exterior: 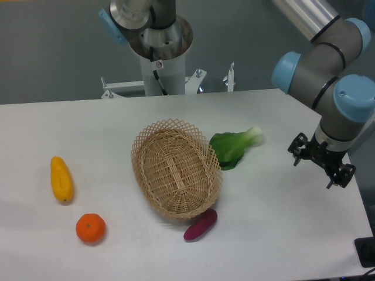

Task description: Pick up the green vegetable from the table

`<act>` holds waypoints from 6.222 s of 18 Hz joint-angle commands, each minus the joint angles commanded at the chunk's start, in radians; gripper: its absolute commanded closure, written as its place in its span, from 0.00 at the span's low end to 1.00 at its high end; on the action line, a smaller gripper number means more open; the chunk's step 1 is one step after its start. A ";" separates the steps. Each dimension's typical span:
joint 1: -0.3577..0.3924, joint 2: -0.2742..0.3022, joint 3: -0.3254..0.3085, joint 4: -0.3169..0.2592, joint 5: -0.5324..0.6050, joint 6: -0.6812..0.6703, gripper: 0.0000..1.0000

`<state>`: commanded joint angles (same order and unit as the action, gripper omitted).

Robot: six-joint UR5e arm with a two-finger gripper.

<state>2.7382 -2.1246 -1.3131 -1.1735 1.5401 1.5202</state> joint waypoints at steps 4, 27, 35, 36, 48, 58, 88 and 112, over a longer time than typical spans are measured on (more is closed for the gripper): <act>0.000 0.011 -0.020 0.005 -0.003 0.000 0.00; 0.048 0.256 -0.580 0.100 0.006 0.390 0.00; 0.054 0.259 -0.643 0.159 0.014 0.388 0.00; 0.054 0.259 -0.652 0.172 0.021 0.388 0.00; 0.052 0.247 -0.712 0.308 0.025 0.374 0.00; 0.051 0.232 -0.727 0.339 0.026 0.371 0.00; 0.055 0.252 -0.439 0.100 0.103 0.371 0.67; 0.015 0.051 -0.054 -0.023 0.035 0.132 0.68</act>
<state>2.7535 -2.0739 -1.3668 -1.1965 1.5754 1.6521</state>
